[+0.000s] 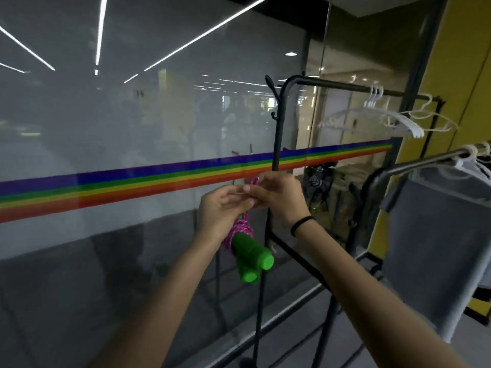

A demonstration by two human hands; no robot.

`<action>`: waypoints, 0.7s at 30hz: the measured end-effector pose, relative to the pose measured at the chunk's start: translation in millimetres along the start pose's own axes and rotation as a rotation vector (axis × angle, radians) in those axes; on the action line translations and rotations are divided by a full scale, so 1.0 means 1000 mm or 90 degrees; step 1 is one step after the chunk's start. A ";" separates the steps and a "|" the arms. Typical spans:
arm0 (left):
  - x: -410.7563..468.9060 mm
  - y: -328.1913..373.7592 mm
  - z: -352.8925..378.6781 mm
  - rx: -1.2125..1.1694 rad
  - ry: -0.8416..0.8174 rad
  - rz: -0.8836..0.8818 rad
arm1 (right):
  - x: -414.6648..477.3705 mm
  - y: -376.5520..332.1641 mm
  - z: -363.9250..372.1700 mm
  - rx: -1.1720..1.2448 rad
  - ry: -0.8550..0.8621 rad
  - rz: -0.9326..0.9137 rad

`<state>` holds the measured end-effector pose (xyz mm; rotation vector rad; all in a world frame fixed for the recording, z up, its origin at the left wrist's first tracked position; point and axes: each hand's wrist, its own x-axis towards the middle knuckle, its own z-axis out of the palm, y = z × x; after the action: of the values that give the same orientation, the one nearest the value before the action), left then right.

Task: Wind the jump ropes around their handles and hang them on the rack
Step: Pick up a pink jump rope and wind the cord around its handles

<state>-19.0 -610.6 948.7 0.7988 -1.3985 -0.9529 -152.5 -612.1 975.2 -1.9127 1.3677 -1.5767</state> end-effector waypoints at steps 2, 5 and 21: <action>0.048 -0.007 -0.008 0.005 -0.015 0.002 | 0.037 0.007 0.008 -0.033 0.038 0.010; 0.111 -0.013 -0.008 0.001 -0.046 0.012 | 0.087 0.015 0.015 -0.056 0.096 0.029; 0.334 -0.024 0.072 -0.054 -0.078 0.068 | 0.259 0.057 -0.028 -0.128 0.326 0.094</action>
<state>-111.9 -915.2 1074.4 0.6048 -1.4817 -0.9850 -219.6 -840.5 1095.2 -1.5131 1.8836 -2.0036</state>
